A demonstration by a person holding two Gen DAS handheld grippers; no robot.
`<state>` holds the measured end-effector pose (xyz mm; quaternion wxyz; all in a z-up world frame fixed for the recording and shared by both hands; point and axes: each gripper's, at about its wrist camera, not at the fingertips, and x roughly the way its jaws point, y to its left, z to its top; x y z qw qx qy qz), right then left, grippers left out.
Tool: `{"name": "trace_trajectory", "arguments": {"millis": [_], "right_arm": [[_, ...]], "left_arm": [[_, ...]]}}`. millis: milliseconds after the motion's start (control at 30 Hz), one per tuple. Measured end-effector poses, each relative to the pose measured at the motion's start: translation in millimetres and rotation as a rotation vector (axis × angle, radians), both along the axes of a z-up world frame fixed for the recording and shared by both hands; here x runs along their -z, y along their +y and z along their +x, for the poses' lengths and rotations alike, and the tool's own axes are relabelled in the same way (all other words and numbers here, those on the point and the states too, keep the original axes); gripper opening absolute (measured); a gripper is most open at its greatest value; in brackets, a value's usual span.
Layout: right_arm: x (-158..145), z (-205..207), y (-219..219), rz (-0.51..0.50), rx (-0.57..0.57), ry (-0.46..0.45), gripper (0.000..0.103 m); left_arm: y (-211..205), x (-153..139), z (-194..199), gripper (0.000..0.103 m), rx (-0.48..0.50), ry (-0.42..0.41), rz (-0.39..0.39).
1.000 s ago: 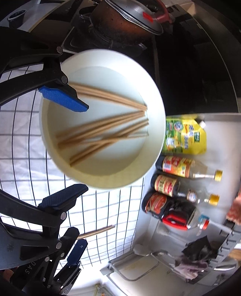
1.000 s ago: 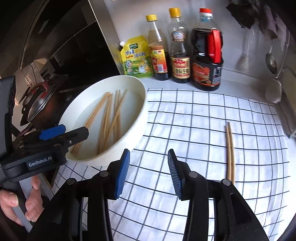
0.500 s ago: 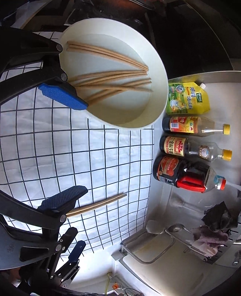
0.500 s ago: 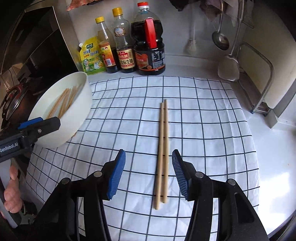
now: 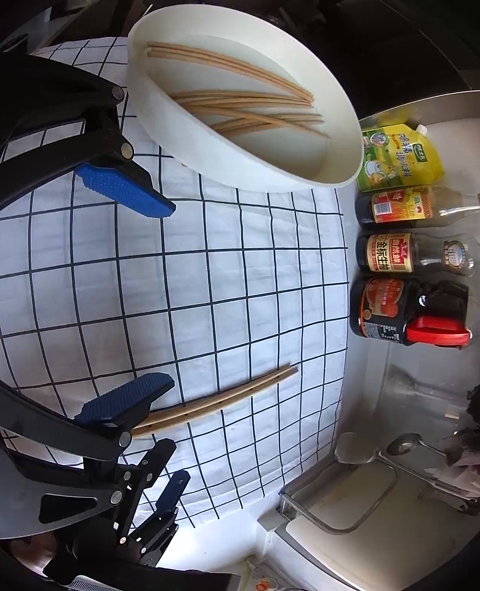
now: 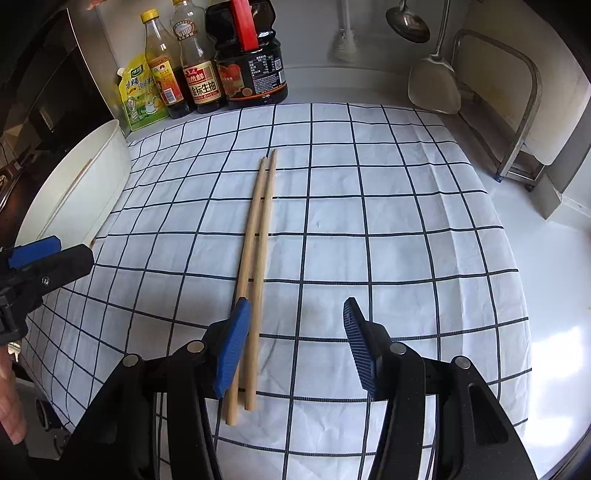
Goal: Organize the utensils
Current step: 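Align both open tools over the two remaining chopsticks on the cloth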
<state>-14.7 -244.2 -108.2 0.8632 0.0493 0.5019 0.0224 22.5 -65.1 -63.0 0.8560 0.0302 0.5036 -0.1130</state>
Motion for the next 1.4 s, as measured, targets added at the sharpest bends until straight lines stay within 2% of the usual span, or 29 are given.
{"name": "trace_trajectory", "arguments": {"millis": [100,500,700,1167,1400], "right_arm": [[6,4,3,0.002,-0.025,0.008,0.05],[16,4,11,-0.097,-0.101,-0.003,0.05],[16,2,-4,-0.097,-0.076,-0.011,0.05],[17,1,-43,-0.105,-0.071,-0.032,0.05],[16,4,-54,-0.098,-0.092,-0.046,0.05]], "left_arm": [[-7,8,0,0.084,-0.005,0.01,0.01],[-14,22,2,0.084,-0.03,0.038,0.004],[-28,28,4,0.084,-0.012,0.045,0.005],[-67,48,7,0.084,0.024,0.072,-0.056],[-79,55,9,0.084,0.022,0.054,-0.027]]}}
